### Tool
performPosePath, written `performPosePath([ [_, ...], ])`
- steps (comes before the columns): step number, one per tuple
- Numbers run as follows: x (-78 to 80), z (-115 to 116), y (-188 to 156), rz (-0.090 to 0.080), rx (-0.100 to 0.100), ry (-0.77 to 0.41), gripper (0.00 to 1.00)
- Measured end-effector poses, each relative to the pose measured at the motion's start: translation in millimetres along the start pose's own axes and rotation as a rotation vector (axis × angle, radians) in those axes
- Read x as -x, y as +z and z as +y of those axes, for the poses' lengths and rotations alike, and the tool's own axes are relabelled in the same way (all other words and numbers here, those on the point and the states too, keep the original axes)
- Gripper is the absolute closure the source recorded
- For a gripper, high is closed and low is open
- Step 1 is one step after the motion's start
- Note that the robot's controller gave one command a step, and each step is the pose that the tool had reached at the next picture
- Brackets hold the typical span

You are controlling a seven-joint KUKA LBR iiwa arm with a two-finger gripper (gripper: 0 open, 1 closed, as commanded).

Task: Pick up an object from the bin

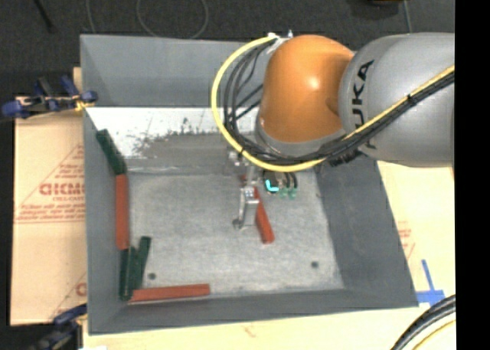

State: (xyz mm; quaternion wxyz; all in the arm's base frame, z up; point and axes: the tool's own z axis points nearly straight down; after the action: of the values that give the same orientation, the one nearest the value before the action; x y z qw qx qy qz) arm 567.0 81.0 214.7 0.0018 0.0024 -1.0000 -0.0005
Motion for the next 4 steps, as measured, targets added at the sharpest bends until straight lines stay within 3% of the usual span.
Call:
performPosePath([
  [1,-24.1,-53.9,133.8,0.001,-0.003,-0.125,0.00],
  [2,-82.0,-80.6,136.1,-0.004,-0.001,-0.139,0.00],
  [3,-21.1,-171.2,142.4,-0.012,-0.006,-0.154,0.00],
  [4,36.8,-160.3,60.9,-0.018,-0.002,-0.025,0.00],
])
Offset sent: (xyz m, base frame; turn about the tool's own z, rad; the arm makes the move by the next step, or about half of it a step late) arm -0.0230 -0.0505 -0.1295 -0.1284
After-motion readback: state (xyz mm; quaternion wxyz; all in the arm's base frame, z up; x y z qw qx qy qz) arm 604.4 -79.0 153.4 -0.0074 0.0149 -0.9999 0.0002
